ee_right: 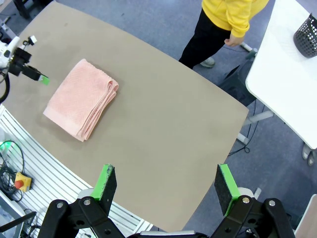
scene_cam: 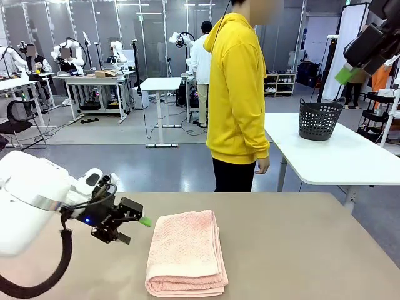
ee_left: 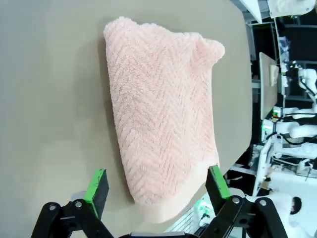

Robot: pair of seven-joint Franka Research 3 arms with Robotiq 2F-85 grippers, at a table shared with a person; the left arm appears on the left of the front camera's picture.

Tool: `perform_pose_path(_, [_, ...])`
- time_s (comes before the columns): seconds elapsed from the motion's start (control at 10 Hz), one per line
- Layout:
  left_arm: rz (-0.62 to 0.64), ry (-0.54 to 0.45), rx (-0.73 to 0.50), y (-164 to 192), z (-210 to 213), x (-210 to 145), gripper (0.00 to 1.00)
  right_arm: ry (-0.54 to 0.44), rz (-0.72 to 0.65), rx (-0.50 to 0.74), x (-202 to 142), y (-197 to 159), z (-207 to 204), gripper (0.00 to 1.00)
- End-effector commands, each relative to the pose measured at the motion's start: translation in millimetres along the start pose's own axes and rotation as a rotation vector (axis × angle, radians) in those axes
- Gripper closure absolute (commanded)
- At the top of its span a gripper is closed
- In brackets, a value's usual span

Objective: Fold the towel.
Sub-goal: Pick up the 100 cm Hotel Towel and place it on the left side of the table.

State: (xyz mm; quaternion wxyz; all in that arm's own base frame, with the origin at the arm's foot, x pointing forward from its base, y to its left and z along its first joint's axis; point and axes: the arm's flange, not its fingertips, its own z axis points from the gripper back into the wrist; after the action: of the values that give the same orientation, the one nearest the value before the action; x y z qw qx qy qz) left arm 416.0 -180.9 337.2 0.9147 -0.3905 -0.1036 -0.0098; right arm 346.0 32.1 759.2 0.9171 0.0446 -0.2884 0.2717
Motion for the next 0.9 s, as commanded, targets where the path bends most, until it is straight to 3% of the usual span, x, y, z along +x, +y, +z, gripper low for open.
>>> perform_pose_path(0.0, [0.007, 0.022, -0.040, 12, -24, 5, 0.00, 0.008, -0.001, -0.002, 0, -2, 1, 0.00])
perform_pose_path(0.8, [0.076, -0.019, -0.160, 42, -75, 12, 0.00, 0.008, -0.001, -0.002, 0, -2, 1, 0.00])
